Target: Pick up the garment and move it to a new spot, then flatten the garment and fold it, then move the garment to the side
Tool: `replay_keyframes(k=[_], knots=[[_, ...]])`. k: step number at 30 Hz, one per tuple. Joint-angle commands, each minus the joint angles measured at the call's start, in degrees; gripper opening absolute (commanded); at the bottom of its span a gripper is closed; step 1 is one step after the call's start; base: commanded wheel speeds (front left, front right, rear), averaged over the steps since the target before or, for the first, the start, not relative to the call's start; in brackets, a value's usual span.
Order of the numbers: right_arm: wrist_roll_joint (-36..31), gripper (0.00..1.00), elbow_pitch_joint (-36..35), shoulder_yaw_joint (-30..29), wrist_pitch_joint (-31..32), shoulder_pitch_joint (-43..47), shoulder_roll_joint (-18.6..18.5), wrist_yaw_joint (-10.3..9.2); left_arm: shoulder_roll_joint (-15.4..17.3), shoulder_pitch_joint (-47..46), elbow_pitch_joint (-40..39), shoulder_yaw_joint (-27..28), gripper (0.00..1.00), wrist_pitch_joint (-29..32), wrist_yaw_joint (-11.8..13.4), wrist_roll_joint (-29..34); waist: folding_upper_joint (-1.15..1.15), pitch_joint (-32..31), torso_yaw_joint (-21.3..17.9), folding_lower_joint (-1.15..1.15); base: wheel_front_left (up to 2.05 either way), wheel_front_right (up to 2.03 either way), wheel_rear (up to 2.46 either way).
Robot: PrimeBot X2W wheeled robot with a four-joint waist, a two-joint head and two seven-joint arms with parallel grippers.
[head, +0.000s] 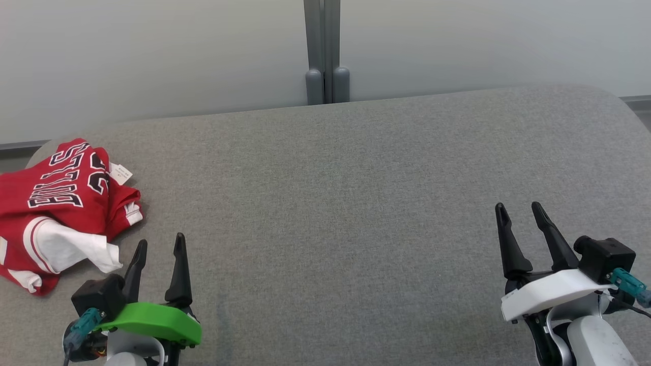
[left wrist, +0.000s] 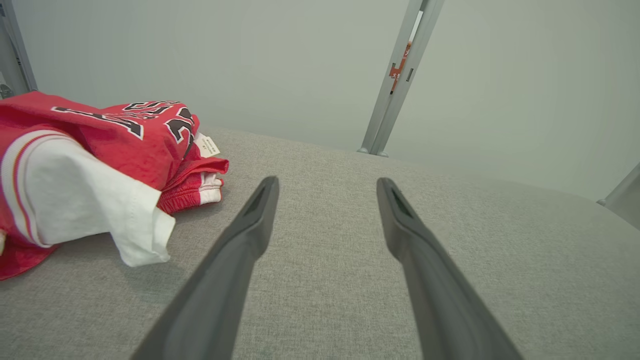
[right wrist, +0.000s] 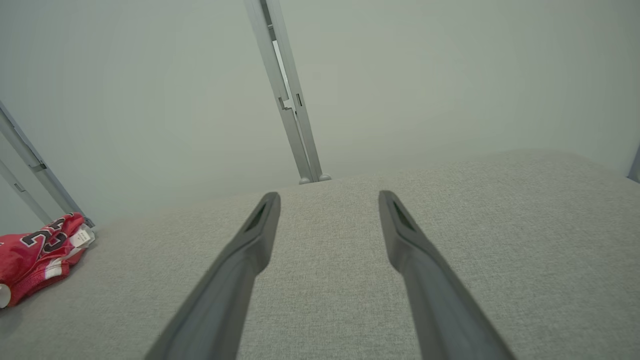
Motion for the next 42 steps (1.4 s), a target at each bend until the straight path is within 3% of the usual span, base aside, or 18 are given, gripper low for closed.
replay_keyframes(k=[1,27,42], knots=[[-1.4,1.0,-0.5,0.1,-0.5,0.4,-0.1,0.02,0.0,-1.2,0.1,0.1,1.0,-0.5,0.2,1.5,0.0,0.0,0.0,0.0,0.0,0.0,0.0],[-9.5,1.0,0.3,0.0,-3.2,1.3,0.9,0.01,-0.5,-1.6,3.0,1.1,1.0,-3.3,0.2,11.3,0.0,0.1,-0.1,0.0,0.0,0.0,0.0],[-8.6,1.0,0.7,-0.4,-3.2,1.5,1.2,0.01,-0.6,-1.3,3.1,1.6,1.0,-3.3,0.1,10.9,0.0,0.2,0.2,0.0,0.0,0.0,0.0]])
